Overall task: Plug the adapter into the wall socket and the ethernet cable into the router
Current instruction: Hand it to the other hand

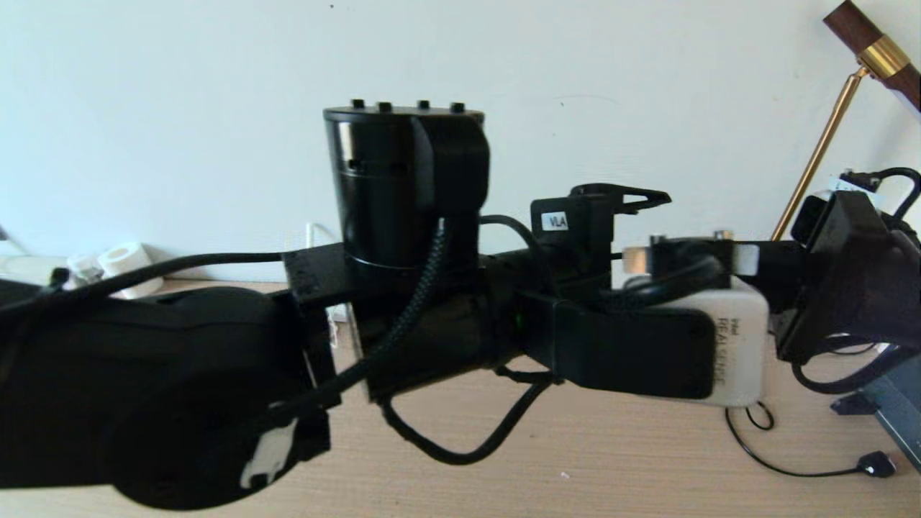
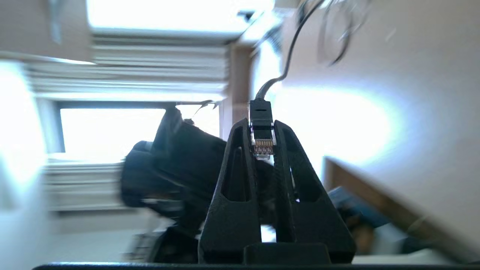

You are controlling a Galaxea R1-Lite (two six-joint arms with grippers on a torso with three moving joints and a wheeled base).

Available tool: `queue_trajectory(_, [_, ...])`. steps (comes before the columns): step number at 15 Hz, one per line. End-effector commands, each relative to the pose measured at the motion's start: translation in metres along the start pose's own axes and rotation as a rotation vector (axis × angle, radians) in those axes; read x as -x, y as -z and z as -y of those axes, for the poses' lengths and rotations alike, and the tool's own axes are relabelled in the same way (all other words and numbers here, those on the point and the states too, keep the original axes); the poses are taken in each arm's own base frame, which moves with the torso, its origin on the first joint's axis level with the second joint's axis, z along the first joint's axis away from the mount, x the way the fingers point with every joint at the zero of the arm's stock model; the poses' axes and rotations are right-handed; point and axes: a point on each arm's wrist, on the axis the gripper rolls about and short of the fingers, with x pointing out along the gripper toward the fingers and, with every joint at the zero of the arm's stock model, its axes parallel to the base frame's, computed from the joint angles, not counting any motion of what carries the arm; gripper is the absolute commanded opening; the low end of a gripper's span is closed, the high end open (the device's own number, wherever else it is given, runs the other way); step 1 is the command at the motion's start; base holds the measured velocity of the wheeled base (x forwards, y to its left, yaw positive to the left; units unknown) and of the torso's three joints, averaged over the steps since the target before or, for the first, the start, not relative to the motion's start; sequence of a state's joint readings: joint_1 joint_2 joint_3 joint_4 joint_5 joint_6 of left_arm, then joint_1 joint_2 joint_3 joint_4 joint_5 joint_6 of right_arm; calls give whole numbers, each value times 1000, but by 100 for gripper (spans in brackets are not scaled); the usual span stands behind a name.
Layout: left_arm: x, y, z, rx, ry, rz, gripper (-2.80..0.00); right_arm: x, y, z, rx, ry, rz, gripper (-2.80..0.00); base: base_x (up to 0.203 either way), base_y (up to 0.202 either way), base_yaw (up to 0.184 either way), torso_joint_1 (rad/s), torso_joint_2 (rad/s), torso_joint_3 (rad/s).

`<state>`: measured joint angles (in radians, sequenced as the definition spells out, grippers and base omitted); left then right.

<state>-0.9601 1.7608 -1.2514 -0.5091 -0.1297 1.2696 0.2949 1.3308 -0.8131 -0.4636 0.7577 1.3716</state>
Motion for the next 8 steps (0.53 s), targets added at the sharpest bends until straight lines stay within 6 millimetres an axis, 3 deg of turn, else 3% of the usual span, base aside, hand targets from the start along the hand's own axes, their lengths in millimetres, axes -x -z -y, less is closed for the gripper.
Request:
queue_trajectory(1, [24,33,-20,-15,-25,16,0,-22,-19,9,-126,22,-41,-280,0,0,0,0,0,0])
queue_trajectory(4, [40,85,-30,-16,16,106,0,-46,-40,19,-204,38,-113,-280,0,0,0,0,0,0])
queue_trajectory(8, [24,104,-27,-24,-27,236,0,-55,-62,8,-236,-3,-185,-280,0,0,0,0,0,0])
